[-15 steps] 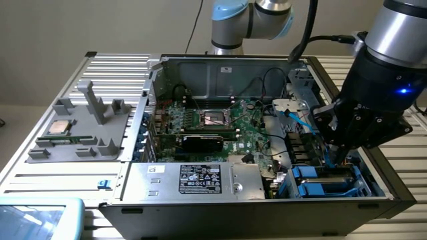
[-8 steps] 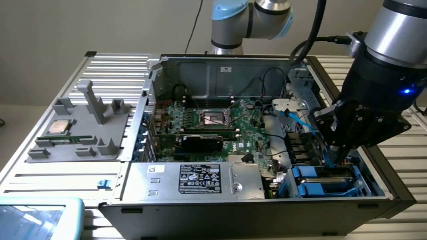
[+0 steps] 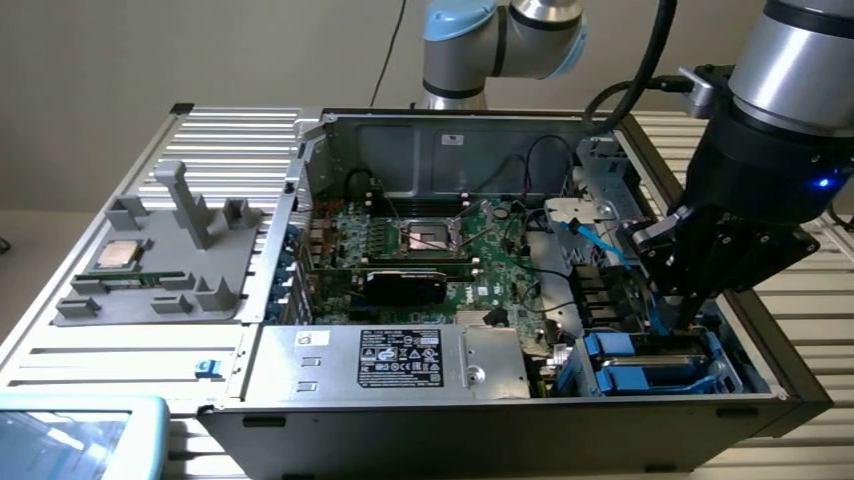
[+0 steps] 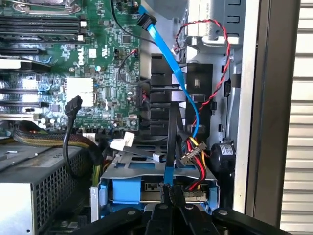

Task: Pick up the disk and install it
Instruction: 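Insert the second disk wire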

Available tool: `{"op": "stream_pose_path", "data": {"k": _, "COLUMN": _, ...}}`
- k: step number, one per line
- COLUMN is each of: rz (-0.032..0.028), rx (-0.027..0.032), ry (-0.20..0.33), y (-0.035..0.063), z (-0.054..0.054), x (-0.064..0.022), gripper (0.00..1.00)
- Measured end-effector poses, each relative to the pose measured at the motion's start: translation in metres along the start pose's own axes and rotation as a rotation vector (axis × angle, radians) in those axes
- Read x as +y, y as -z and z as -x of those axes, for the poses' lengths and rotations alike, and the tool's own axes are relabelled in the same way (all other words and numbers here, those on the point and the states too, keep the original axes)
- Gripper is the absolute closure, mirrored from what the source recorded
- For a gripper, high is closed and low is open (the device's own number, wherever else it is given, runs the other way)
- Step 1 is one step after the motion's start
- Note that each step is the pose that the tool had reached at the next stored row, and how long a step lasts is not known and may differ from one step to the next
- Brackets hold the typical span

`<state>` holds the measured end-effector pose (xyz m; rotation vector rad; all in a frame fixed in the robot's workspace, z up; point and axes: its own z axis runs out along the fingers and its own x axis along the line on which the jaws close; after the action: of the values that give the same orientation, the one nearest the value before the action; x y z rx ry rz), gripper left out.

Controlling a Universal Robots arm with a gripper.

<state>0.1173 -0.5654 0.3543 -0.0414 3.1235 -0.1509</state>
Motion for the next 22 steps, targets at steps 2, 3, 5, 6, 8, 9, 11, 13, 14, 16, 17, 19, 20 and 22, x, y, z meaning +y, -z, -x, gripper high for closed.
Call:
{"op": "stream_pose_path", "data": {"k": 2, "rz": 0.0000, "rx": -0.0009, "ry": 0.008, "y": 0.0000, "z": 0.000, "x": 0.0000, "gripper": 0.89}}
{"op": "stream_pose_path", "data": {"k": 3, "rz": 0.0002, "rx": -0.0021, "ry": 0.021, "y": 0.0000, "z": 0.000, "x": 0.0000, "gripper": 0.89}}
{"op": "stream_pose_path", "data": {"k": 5, "rz": -0.0007, "rx": -0.0035, "ry": 0.037, "y": 0.0001, "z": 0.000, "x": 0.0000, "gripper": 0.89}}
{"op": "stream_pose_path", "data": {"k": 6, "rz": -0.0014, "rx": -0.0037, "ry": 0.038, "y": 0.0001, "z": 0.000, "x": 0.0000, "gripper": 0.89}}
{"op": "stream_pose_path", "data": {"k": 8, "rz": -0.0019, "rx": -0.0041, "ry": 0.043, "y": 0.0000, "z": 0.000, "x": -0.0001, "gripper": 0.89}}
{"op": "stream_pose_path", "data": {"k": 9, "rz": -0.0018, "rx": -0.0043, "ry": 0.045, "y": -0.0003, "z": 0.000, "x": -0.0003, "gripper": 0.89}}
{"op": "stream_pose_path", "data": {"k": 11, "rz": -0.0016, "rx": -0.0046, "ry": 0.050, "y": -0.0026, "z": 0.000, "x": -0.0006, "gripper": 0.89}}
{"op": "stream_pose_path", "data": {"k": 13, "rz": -0.0016, "rx": -0.0045, "ry": 0.055, "y": -0.0061, "z": 0.000, "x": -0.0005, "gripper": 0.89}}
{"op": "stream_pose_path", "data": {"k": 14, "rz": -0.0015, "rx": -0.0044, "ry": 0.057, "y": -0.0079, "z": 0.000, "x": -0.0004, "gripper": 0.89}}
{"op": "stream_pose_path", "data": {"k": 16, "rz": -0.0014, "rx": -0.0039, "ry": 0.061, "y": -0.0114, "z": 0.000, "x": -0.0001, "gripper": 0.89}}
{"op": "stream_pose_path", "data": {"k": 17, "rz": -0.0014, "rx": -0.0038, "ry": 0.061, "y": -0.0126, "z": 0.000, "x": 0.0001, "gripper": 0.89}}
{"op": "stream_pose_path", "data": {"k": 19, "rz": -0.0019, "rx": -0.0035, "ry": 0.061, "y": -0.0154, "z": 0.000, "x": 0.0003, "gripper": 0.89}}
{"op": "stream_pose_path", "data": {"k": 20, "rz": -0.0026, "rx": -0.0034, "ry": 0.061, "y": -0.0168, "z": 0.000, "x": 0.0004, "gripper": 0.89}}
{"op": "stream_pose_path", "data": {"k": 22, "rz": -0.0028, "rx": -0.0034, "ry": 0.061, "y": -0.0190, "z": 0.000, "x": 0.0007, "gripper": 0.89}}
